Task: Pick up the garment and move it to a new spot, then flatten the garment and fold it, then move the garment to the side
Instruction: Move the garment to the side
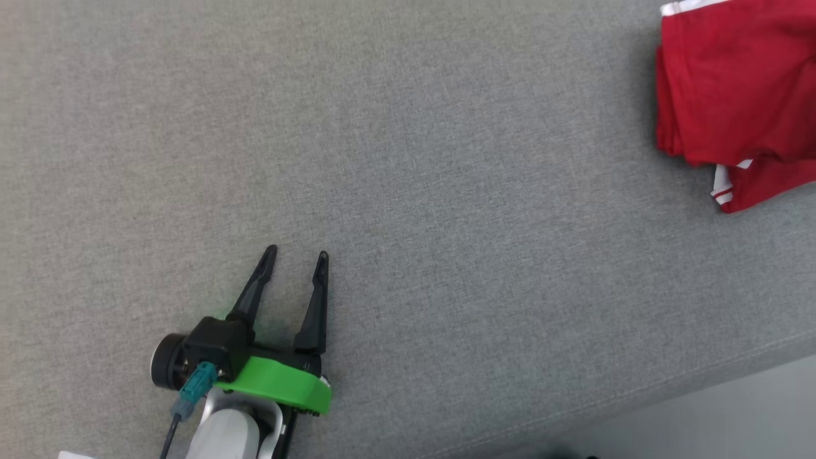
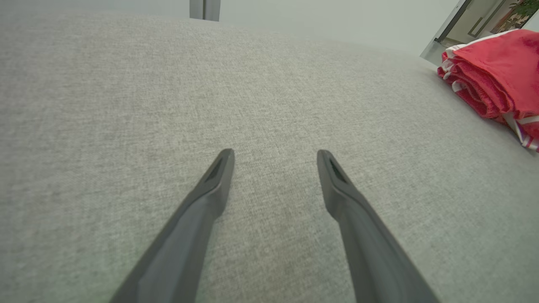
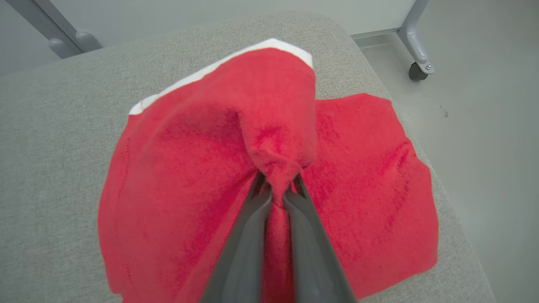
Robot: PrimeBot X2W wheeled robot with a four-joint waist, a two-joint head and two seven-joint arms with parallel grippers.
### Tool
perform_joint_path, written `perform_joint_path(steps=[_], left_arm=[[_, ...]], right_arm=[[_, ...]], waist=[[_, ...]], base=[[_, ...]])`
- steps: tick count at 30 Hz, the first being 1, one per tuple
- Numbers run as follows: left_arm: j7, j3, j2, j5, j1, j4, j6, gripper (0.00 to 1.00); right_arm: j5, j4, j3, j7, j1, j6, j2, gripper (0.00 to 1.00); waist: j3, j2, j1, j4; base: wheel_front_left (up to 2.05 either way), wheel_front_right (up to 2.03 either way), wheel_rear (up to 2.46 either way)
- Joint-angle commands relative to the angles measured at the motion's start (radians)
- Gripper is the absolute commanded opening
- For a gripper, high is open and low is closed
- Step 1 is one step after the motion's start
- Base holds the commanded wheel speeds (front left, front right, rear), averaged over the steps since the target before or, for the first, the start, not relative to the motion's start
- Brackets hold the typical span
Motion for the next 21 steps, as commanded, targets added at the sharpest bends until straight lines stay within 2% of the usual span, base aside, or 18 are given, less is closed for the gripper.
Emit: perform_joint_path(steps=[1, 2, 3, 4, 5, 9, 12, 16, 21], left_arm=[[0.000, 0.010, 0.006, 0.006, -0.016, 0.002, -0.006, 1.00], [0.000, 0.013, 0.006, 0.010, -0.014, 0.003, -0.006, 1.00], [0.001, 0.017, 0.006, 0.012, -0.012, 0.005, -0.007, 1.00], [0.001, 0.020, 0.006, 0.013, -0.011, 0.006, -0.007, 1.00], [0.001, 0.023, 0.006, 0.013, -0.007, 0.006, -0.008, 1.00], [0.001, 0.035, 0.008, 0.013, 0.008, -0.001, -0.004, 1.00], [0.001, 0.039, 0.006, 0.007, 0.029, -0.008, 0.000, 1.00], [0.000, 0.048, 0.006, -0.009, 0.055, -0.020, 0.010, 1.00], [0.000, 0.057, 0.006, -0.028, 0.112, -0.025, 0.025, 1.00]], right_arm=[[-0.022, 0.018, -0.008, 0.009, -0.022, -0.001, -0.009, 0.00], [-0.040, 0.034, -0.015, 0.014, -0.028, -0.001, -0.014, 0.00], [-0.067, 0.053, -0.021, 0.011, -0.037, -0.001, -0.021, 0.18], [-0.097, 0.064, -0.022, 0.001, -0.042, -0.001, -0.029, 0.68], [-0.140, 0.088, -0.029, -0.019, -0.050, -0.001, -0.039, 1.00], [-0.282, 0.165, -0.068, -0.108, -0.064, -0.001, -0.038, 1.00], [-0.346, 0.183, -0.090, -0.173, -0.055, -0.001, -0.025, 1.00], [-0.396, 0.143, -0.124, -0.294, -0.002, -0.001, 0.008, 1.00], [-0.443, 0.024, -0.152, -0.428, 0.134, -0.001, 0.063, 1.00]], waist=[[0.044, -0.0001, -0.0001, -0.004], [0.046, -0.0001, -0.0001, 0.000], [0.048, -0.0001, -0.0001, 0.006], [0.048, -0.0001, -0.0001, 0.010], [0.046, -0.0001, -0.0001, 0.016], [0.029, -0.0001, -0.0001, 0.033], [-0.001, -0.0001, -0.0001, 0.043], [-0.065, -0.0001, -0.0001, 0.059], [-0.178, -0.0001, -0.0001, 0.087]], base=[[0.00, 0.00, 0.00], [0.00, 0.00, 0.00], [0.00, 0.00, 0.00], [0.00, 0.00, 0.00], [0.00, 0.00, 0.00], [0.00, 0.00, 0.00], [0.00, 0.00, 0.00], [0.00, 0.00, 0.00], [0.00, 0.00, 0.00]])
